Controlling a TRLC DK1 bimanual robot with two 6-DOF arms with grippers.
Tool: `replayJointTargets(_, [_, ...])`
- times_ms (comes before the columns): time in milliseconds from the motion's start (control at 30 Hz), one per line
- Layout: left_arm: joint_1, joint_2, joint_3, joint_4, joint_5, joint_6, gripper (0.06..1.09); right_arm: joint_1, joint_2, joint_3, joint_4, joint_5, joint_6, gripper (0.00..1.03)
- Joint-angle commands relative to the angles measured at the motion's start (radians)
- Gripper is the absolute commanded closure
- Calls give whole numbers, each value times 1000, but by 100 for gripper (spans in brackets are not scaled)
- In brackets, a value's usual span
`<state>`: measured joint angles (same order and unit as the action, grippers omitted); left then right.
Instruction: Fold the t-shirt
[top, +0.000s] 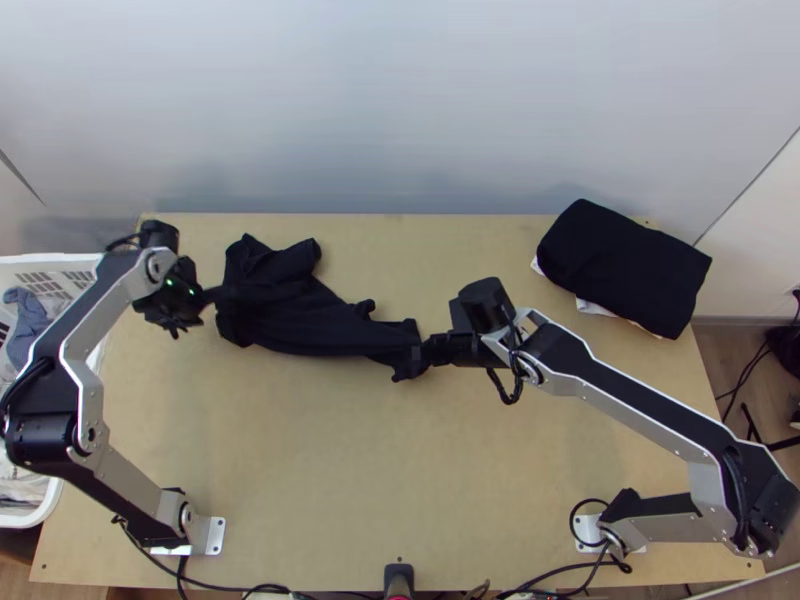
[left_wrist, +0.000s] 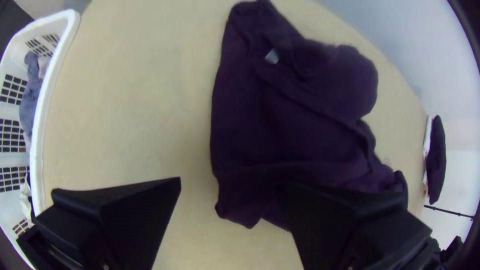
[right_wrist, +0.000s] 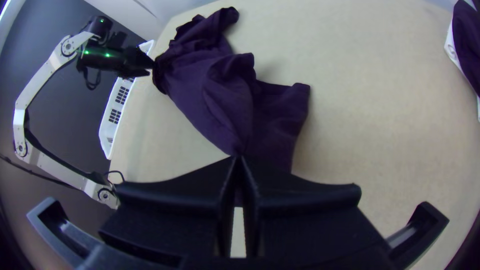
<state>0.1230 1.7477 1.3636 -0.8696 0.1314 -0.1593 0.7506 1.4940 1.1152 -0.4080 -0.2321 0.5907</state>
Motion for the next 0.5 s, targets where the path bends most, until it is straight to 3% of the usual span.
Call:
replayJointTargets(0, [-3,-53,166,27,4,20,10,-2,-6,-12,0,0,1,100])
replayJointTargets(133, [-80,-33,310,-22,-9,127,21,-2,-6,-14,0,0,1,100])
replayJointTargets(233, [-183,6,351,-86,-85,300,32,0,-5,-12,0,0,1,100])
replayJointTargets(300, [-250,3,339,-169,-88,445,40,0,-5,-11,1,0,1,100])
replayJointTargets(400, [-322,-8,301,-195,-93,593,40,0,-5,-9,1,0,1,100])
replayJointTargets(467, [-364,-2,262,-172,-168,675,40,-2,-3,-9,1,0,1,100])
